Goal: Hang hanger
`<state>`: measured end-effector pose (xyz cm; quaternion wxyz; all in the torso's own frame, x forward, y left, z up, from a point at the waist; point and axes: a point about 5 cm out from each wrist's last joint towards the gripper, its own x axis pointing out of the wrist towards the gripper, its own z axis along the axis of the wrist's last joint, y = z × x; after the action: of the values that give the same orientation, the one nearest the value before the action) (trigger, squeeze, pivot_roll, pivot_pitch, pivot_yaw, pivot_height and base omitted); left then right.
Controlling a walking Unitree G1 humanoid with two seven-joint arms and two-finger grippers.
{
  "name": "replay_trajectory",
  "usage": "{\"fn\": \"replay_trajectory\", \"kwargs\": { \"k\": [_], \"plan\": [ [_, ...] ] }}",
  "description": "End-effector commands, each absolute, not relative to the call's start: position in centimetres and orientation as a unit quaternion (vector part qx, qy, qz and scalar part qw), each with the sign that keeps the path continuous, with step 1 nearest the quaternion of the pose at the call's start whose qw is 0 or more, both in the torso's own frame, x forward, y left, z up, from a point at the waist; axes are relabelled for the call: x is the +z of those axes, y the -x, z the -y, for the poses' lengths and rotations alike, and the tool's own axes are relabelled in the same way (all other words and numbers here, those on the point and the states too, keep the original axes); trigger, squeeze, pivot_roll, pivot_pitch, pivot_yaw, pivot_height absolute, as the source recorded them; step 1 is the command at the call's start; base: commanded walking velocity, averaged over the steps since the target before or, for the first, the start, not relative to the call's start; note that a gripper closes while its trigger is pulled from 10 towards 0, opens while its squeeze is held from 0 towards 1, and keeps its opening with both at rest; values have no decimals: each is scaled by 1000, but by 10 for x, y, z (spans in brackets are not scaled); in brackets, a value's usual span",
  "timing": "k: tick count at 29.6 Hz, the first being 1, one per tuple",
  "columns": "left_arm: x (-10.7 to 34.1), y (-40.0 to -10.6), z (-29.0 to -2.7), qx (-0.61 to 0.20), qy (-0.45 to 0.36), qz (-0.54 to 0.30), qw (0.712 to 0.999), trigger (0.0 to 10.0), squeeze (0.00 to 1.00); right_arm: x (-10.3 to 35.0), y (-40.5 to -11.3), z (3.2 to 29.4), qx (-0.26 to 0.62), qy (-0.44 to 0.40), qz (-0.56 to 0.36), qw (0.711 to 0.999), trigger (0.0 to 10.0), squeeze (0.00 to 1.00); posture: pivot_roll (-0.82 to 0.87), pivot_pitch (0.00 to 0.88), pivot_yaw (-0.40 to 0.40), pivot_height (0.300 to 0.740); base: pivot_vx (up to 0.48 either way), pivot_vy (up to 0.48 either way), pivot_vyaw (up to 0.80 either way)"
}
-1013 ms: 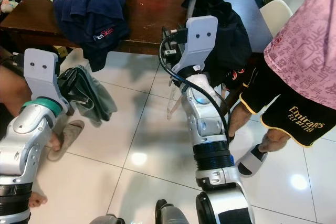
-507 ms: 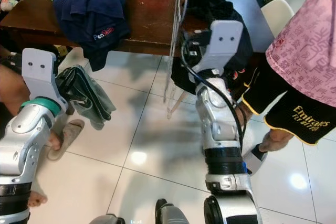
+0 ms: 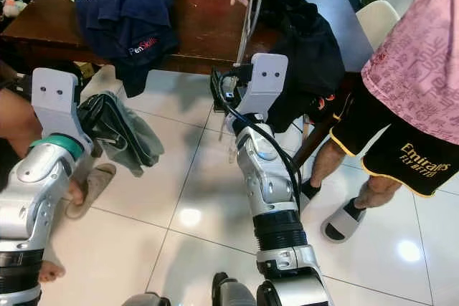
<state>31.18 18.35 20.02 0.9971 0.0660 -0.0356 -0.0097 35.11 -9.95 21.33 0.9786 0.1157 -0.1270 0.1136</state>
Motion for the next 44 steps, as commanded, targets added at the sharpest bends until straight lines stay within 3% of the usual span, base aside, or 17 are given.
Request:
{"fn": "replay_trajectory", "kwargs": {
  "k": [1, 15, 17, 18, 20, 21, 22, 23, 34, 44],
  "plan": [
    [198, -308, -186, -4, -67, 35, 997, 10000, 0, 210, -354, 110, 98, -110, 122, 982, 10000, 0, 97, 83, -27, 740, 0, 0, 0],
    [200, -310, -186, -7, -65, 38, 997, 10000, 0, 207, -357, 103, 87, -64, 124, 986, 10000, 0, 108, 74, -22, 740, 0, 0, 0],
    [200, -310, -187, -6, -66, 38, 997, 10000, 0, 205, -357, 103, 88, -60, 122, 987, 9490, 0, 109, 74, -22, 740, 0, 0, 0],
    [200, -310, -187, -5, -66, 38, 997, 10000, 0, 203, -357, 104, 84, -57, 119, 988, 3216, 0, 110, 75, -23, 740, 0, 0, 0],
    [200, -310, -187, -5, -66, 38, 997, 10000, 0, 203, -357, 104, 84, -57, 119, 988, 3216, 0, 110, 75, -23, 740, 0, 0, 0],
    [200, -310, -188, -5, -66, 38, 997, 10000, 0, 203, -358, 106, 81, -57, 117, 988, 1765, 0, 109, 75, -22, 740, 0, 0, 0],
    [200, -310, -188, -5, -66, 38, 997, 10000, 0, 203, -358, 106, 81, -57, 117, 988, 1765, 0, 109, 75, -22, 740, 0, 0, 0],
    [200, -310, -187, -5, -66, 38, 997, 10000, 0, 202, -359, 109, 73, -45, 117, 989, 0, 0, 108, 71, -20, 740, 0, 0, 0],
    [200, -310, -187, -3, -65, 39, 997, 10000, 0, 199, -366, 123, 45, 44, 101, 993, 0, 0, 109, 66, -23, 740, 0, 0, 0],
    [200, -310, -187, -3, -65, 37, 997, 10000, 0, 204, -367, 134, 50, 60, 118, 990, 0, 0, 106, 73, -22, 740, 0, 0, 0]
  ]
}}
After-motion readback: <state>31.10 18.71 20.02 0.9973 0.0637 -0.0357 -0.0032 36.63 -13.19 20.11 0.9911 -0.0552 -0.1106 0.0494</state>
